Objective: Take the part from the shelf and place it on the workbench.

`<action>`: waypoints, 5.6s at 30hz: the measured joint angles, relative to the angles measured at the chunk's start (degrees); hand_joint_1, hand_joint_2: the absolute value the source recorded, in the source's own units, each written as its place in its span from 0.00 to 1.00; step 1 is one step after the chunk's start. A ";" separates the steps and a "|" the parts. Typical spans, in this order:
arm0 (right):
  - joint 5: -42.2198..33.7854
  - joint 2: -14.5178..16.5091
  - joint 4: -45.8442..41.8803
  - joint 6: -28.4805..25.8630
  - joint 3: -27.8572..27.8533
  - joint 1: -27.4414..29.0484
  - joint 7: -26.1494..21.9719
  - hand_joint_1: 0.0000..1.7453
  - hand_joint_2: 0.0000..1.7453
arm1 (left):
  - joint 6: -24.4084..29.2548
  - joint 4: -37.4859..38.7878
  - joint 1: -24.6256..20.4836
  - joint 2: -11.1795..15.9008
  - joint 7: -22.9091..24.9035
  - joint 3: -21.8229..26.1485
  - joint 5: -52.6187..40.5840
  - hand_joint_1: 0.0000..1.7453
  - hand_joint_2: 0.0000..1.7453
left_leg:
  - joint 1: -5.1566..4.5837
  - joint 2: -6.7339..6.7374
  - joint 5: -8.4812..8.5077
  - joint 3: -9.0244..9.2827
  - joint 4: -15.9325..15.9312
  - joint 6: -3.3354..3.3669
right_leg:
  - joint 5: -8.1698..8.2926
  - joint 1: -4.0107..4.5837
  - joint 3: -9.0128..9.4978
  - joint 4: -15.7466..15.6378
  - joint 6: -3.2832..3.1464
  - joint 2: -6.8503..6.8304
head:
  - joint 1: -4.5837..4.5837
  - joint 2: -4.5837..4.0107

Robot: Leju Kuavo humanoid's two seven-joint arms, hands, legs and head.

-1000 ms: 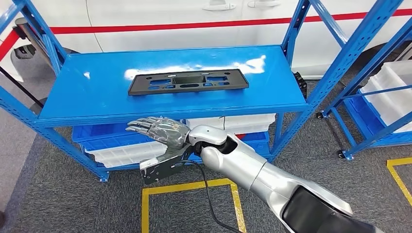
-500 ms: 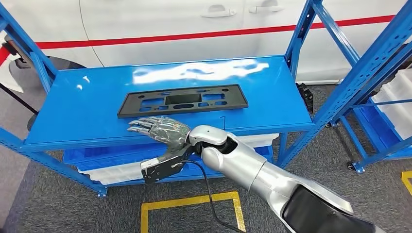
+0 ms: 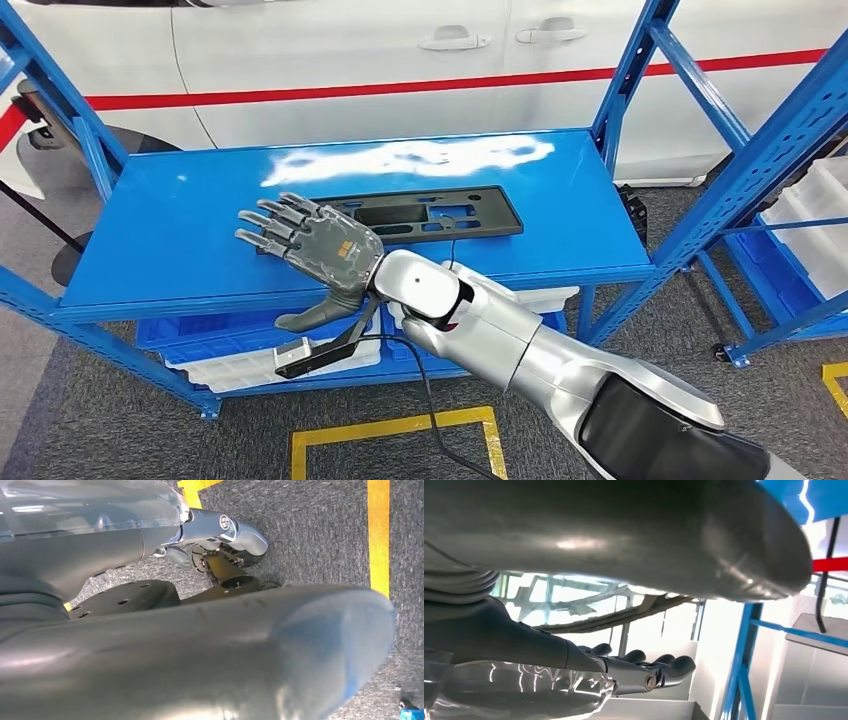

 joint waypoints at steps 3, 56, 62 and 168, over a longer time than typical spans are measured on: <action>-1.49 1.41 2.73 -1.67 0.08 0.44 -1.49 0.00 0.00 | -0.29 0.01 -0.43 -0.01 0.45 0.00 -0.40 0.00 0.00 | -0.13 0.00 -0.03 -0.02 0.02 0.24 | 0.11 -0.12 0.07 -0.21 0.28 0.01 | 0.00 0.00; -1.15 14.38 27.72 -6.73 -4.36 6.13 -3.68 0.00 0.00 | -2.90 -0.04 -2.09 -1.04 1.19 0.09 -2.06 0.00 0.00 | -0.47 0.26 5.16 -5.97 0.84 0.51 | -9.85 0.19 9.24 0.33 0.11 0.39 | -0.04 0.00; 1.66 12.05 29.13 -11.78 -5.92 11.28 -4.81 0.00 0.00 | -2.90 -0.06 -2.19 -1.10 0.33 0.49 -2.33 0.00 0.00 | -0.12 0.18 3.55 -4.21 0.16 1.71 | -15.32 -0.14 0.00 15.30 1.67 -0.28 | 0.00 0.00; 10.55 5.17 10.60 -23.07 -26.61 28.95 -11.28 1.00 1.00 | -1.95 -0.06 -2.35 -1.02 -9.93 4.40 -4.02 0.00 1.00 | -0.63 0.13 0.34 -1.45 1.56 0.09 | -5.34 -0.02 3.33 2.15 -0.07 -0.38 | 0.00 0.00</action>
